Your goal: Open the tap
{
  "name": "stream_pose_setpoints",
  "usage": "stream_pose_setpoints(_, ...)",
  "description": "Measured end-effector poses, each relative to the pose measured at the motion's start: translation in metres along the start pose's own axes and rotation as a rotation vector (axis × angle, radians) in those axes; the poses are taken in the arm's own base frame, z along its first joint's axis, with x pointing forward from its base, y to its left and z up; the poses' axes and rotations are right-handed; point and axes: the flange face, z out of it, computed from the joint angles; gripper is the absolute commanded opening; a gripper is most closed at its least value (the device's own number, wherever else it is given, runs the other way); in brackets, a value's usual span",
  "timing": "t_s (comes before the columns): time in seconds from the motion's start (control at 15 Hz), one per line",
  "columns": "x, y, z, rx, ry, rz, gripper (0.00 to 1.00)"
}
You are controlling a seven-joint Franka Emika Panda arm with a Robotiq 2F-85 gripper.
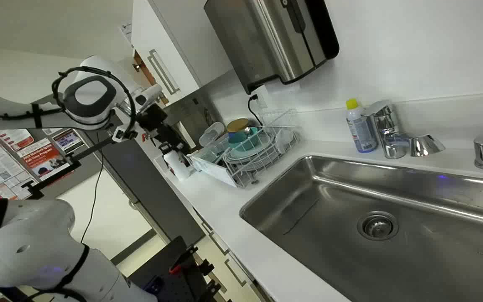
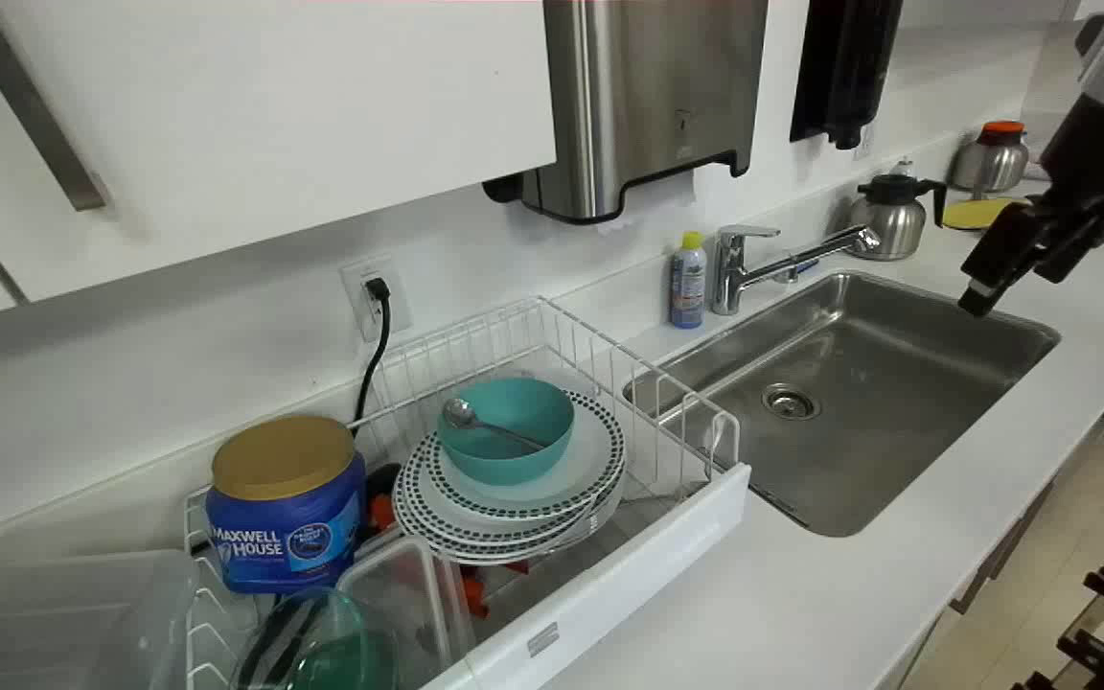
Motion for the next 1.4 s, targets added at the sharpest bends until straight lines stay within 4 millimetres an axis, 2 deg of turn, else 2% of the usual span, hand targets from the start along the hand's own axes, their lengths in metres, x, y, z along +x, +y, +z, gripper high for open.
stream_pose_setpoints(0.53, 0.0, 0.0, 0.0, -0.002, 0.003, -0.003, 1.0)
stream_pose_setpoints(0.73, 0.009, 0.008, -0.002, -0.006, 0.038, -0.026, 1.0)
stream_pose_setpoints(1.07, 0.047, 0.05, 0.008, -0.076, 0.081, -0.116, 1.0)
stream_pose_setpoints(1.4, 0.095, 0.09, 0.038, -0.19, 0.07, -0.283, 1.0)
